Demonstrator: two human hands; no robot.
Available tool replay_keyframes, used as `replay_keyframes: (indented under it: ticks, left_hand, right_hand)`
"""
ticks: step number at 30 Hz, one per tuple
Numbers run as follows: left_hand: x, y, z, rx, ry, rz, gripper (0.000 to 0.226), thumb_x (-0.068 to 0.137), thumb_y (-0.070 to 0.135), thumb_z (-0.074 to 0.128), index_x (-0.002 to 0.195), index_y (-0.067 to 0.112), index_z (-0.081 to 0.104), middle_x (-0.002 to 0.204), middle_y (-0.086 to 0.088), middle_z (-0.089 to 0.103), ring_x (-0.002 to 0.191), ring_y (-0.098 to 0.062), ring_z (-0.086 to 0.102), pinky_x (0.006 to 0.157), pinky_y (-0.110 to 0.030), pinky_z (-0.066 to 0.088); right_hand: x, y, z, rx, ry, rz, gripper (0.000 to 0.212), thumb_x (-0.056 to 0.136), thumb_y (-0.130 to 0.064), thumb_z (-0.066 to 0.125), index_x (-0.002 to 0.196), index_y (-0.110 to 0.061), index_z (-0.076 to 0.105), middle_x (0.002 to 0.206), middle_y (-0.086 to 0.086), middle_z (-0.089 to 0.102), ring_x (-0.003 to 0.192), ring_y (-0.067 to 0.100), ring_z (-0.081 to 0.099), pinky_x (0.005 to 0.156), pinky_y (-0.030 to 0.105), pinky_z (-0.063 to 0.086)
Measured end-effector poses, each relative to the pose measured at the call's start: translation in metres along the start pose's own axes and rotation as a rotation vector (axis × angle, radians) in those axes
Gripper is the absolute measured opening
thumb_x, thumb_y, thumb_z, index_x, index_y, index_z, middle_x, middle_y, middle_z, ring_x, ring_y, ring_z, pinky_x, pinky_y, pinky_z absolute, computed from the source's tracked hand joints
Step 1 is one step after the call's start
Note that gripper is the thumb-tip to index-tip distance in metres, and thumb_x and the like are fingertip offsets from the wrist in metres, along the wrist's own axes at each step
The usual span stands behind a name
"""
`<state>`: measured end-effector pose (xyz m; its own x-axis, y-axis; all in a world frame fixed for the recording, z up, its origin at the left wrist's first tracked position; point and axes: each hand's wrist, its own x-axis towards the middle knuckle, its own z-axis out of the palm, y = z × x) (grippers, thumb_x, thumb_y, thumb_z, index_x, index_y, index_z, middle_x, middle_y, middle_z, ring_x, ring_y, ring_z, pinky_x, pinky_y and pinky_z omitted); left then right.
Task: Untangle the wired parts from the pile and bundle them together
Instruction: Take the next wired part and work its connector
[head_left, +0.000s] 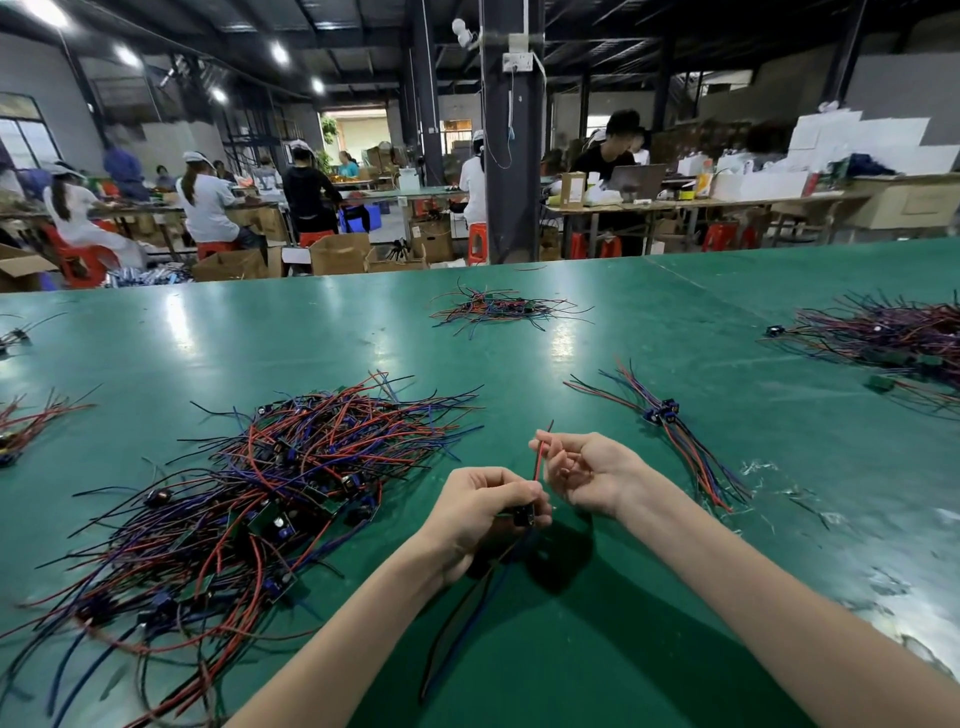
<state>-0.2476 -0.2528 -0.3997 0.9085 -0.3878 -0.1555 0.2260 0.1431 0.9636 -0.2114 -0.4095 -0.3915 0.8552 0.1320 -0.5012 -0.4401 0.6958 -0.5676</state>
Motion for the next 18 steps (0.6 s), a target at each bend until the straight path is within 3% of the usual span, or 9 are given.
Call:
replay_keyframes:
  ticks: [2,5,9,11,15,18]
  left_hand:
    - [0.000,-0.001,0.000,0.049,0.010,-0.005,0.021,0.085,-0.005,0.060,0.064,-0.002,0.061,0.069,-0.019,0.065,0.055,-0.022,0.063,0.055,-0.026,0.055]
    - [-0.001,0.000,-0.002,0.131,0.017,-0.002,0.017,0.084,-0.002,0.062,0.067,0.000,0.062,0.075,-0.020,0.064,0.058,-0.023,0.058,0.053,-0.024,0.048]
    - [-0.002,0.000,-0.001,0.024,-0.036,-0.026,0.020,0.085,-0.009,0.057,0.066,-0.004,0.059,0.066,-0.017,0.067,0.054,-0.022,0.066,0.057,-0.027,0.057]
    - [-0.003,0.001,-0.001,0.023,-0.044,-0.021,0.020,0.085,-0.010,0.056,0.066,-0.005,0.058,0.065,-0.017,0.067,0.054,-0.022,0.066,0.057,-0.026,0.057]
    - [-0.001,0.002,-0.002,0.014,-0.042,0.004,0.019,0.085,-0.010,0.057,0.067,-0.005,0.058,0.065,-0.017,0.067,0.055,-0.021,0.066,0.057,-0.024,0.056]
    - [0.000,0.000,-0.002,0.028,-0.058,0.004,0.022,0.085,-0.009,0.058,0.064,-0.003,0.060,0.067,-0.017,0.068,0.057,-0.022,0.067,0.060,-0.025,0.057]
  right_hand:
    - [0.001,0.001,-0.001,-0.140,0.036,-0.094,0.026,0.091,0.000,0.055,0.066,0.005,0.061,0.048,0.007,0.058,0.028,0.004,0.044,0.030,0.011,0.038]
    - [0.003,0.003,-0.002,-0.416,0.099,-0.375,0.014,0.083,0.002,0.066,0.070,-0.001,0.059,0.052,0.009,0.064,0.035,0.002,0.051,0.036,0.012,0.041]
    - [0.005,0.001,-0.008,-0.653,0.166,-0.612,0.020,0.081,-0.002,0.070,0.068,-0.007,0.056,0.048,0.002,0.064,0.036,0.002,0.050,0.037,0.014,0.039]
    - [0.005,-0.001,-0.007,-0.591,0.180,-0.584,0.019,0.081,0.000,0.069,0.067,-0.005,0.056,0.048,0.004,0.064,0.034,0.002,0.046,0.034,0.014,0.036]
    - [0.002,-0.011,-0.008,-0.162,0.102,-0.248,0.021,0.092,0.000,0.052,0.071,0.000,0.051,0.041,0.005,0.056,0.026,0.001,0.039,0.028,0.010,0.027]
    - [0.000,-0.013,-0.009,-0.030,0.044,-0.105,0.022,0.095,-0.004,0.049,0.075,0.003,0.053,0.037,0.003,0.050,0.024,0.002,0.038,0.027,0.010,0.029]
